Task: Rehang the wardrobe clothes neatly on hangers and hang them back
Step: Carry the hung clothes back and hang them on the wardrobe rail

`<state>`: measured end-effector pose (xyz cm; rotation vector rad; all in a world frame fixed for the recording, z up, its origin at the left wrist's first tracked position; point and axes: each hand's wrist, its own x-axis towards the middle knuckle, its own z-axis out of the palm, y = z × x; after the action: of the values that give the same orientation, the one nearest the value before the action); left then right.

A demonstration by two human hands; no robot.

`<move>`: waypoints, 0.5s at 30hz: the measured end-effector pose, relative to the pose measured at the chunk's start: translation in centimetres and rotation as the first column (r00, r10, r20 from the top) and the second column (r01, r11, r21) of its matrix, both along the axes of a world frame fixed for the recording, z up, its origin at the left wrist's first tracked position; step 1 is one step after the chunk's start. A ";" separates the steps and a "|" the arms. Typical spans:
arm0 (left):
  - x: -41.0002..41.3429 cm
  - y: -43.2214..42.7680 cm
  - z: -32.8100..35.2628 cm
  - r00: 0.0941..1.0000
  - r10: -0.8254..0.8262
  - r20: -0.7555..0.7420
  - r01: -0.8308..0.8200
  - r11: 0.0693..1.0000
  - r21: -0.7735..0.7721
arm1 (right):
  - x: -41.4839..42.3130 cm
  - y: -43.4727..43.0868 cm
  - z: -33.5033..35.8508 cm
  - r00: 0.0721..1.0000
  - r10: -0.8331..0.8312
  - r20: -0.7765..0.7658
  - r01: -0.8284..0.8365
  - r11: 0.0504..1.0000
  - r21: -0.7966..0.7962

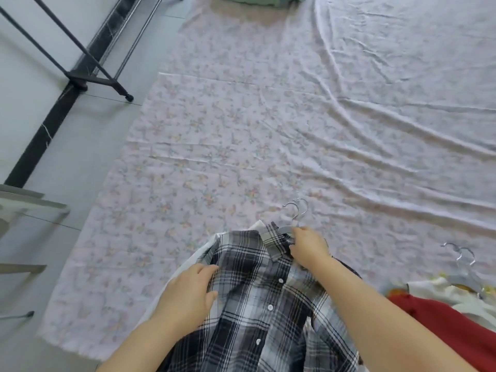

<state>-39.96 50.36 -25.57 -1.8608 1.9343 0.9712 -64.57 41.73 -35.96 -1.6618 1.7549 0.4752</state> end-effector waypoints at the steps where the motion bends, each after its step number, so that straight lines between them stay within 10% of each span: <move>1: -0.1 -0.4 -0.5 1.000 0.024 -0.011 -0.024 1.000 0.003 | -0.1 -0.4 -0.8 1.000 -0.023 -0.002 0.023 1.000 0.000; 15: -1.0 0.6 -1.6 0.997 0.040 -0.072 -0.039 0.999 0.023 | -0.3 1.8 -1.2 0.921 -0.314 0.229 0.352 0.925 -0.146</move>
<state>-40.96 50.98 -27.15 -1.8832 1.9258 1.0817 -64.84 43.53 -37.14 -1.4282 1.9221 -0.0145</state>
